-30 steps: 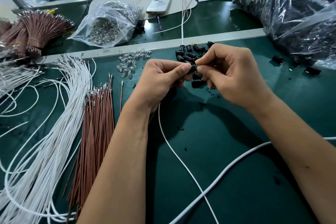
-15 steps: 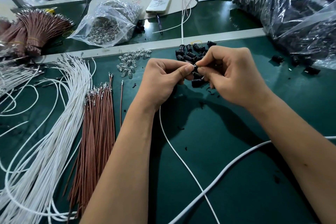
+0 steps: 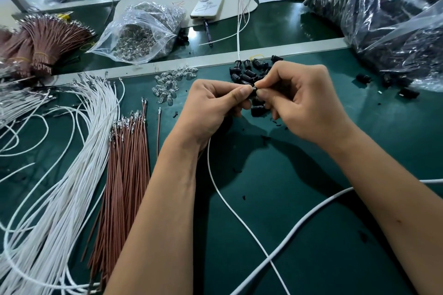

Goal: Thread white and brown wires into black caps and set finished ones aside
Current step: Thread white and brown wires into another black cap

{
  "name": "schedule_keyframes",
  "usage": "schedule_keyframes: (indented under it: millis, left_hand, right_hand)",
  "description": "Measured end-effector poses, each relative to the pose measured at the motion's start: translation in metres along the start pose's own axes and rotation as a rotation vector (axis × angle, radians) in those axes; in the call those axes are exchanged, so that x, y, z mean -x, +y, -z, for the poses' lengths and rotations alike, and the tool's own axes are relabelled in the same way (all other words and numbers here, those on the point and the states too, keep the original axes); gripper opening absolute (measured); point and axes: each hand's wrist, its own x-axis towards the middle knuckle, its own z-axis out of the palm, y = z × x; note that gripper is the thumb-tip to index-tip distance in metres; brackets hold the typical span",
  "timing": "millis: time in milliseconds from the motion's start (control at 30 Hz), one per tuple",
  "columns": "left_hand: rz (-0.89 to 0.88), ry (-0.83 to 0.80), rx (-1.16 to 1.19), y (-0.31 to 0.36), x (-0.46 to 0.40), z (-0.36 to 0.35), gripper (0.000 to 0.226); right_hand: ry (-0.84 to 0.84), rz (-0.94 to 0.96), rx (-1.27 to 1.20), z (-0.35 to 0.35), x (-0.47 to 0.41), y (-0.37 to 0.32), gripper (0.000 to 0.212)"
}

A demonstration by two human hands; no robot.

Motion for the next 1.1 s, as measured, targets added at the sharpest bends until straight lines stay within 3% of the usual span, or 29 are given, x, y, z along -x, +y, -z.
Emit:
schedule_keyframes:
  millis: [133, 533, 733, 933, 1100]
  left_hand:
    - [-0.049, 0.018, 0.043, -0.001, 0.002, -0.007, 0.007]
    - [-0.09, -0.021, 0.054, -0.002, 0.003, -0.004, 0.019]
    - [-0.111, -0.013, 0.088, -0.002, 0.004, -0.005, 0.014]
    - [-0.118, -0.015, 0.106, 0.001, 0.006, -0.008, 0.027]
    - [-0.131, 0.009, 0.091, 0.002, 0.006, -0.009, 0.024]
  right_hand:
    - [0.029, -0.073, -0.176, 0.0, 0.0, 0.003, 0.003]
    - [0.023, -0.091, -0.185, 0.005, -0.003, 0.006, 0.011]
    - [0.041, -0.114, -0.293, -0.005, 0.001, 0.004, 0.01]
    - [0.047, -0.17, -0.442, -0.009, 0.003, 0.004, 0.011]
    - [0.007, -0.187, -0.434, -0.005, 0.002, 0.005, 0.012]
